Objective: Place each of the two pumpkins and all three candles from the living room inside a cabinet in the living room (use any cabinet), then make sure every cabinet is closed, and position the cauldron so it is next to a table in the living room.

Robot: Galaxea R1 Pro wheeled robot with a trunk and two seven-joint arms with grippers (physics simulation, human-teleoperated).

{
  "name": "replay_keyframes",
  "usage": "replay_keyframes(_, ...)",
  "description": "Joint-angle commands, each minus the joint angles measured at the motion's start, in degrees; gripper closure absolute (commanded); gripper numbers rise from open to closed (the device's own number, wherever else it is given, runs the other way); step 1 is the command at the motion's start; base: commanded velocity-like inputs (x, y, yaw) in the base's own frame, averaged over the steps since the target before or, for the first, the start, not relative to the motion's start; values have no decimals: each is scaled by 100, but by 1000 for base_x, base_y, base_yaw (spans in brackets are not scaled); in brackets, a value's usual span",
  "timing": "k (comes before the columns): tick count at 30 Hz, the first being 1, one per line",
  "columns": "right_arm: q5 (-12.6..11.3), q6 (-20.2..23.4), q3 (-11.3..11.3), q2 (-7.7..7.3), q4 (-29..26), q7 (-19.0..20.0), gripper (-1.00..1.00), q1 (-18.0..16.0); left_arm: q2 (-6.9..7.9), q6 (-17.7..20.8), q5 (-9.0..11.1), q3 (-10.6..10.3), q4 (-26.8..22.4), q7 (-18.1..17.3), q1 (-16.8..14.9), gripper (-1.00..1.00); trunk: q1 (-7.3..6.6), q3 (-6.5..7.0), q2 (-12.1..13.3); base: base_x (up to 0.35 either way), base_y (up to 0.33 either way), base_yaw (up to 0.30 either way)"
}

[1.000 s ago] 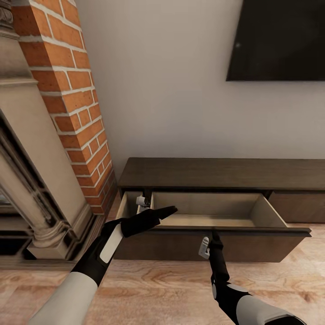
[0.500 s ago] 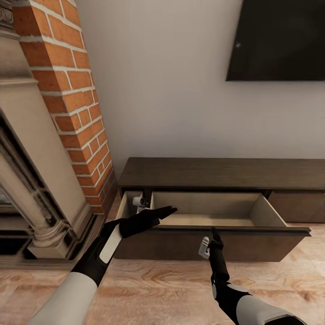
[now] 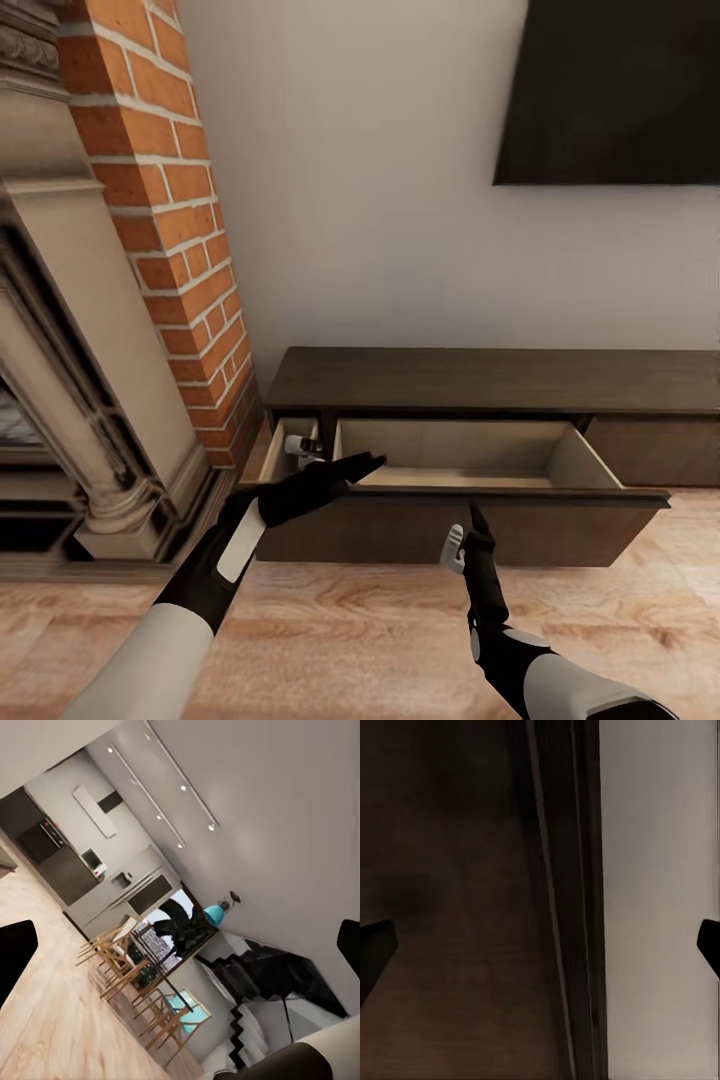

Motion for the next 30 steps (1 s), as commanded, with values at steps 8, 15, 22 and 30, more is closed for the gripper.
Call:
replay_keyframes(8, -17, -164, -17, -40, 2, 8, -100, 0, -20, 20, -13, 0, 1, 10, 0, -100, -20, 178, 11, 0, 0, 0)
replay_keyframes(15, -635, -700, -22, -110, 71, 67, -100, 0, -59, 21, -19, -11, 8, 18, -1, -100, -97, 320, 138, 0, 0, 0)
replay_keyframes(22, -892, -878, -1, -265, 394, 110, -100, 33, -96, 7, -23, -33, 25, 80, 0, -100, -251, 446, 419, 0, 0, 0)
replay_keyframes(30, -950, -1015, 2, -369, 548, 106, -100, 111, -116, 4, -28, -44, 19, 124, -1, -100, -426, 590, 740, 0, 0, 0)
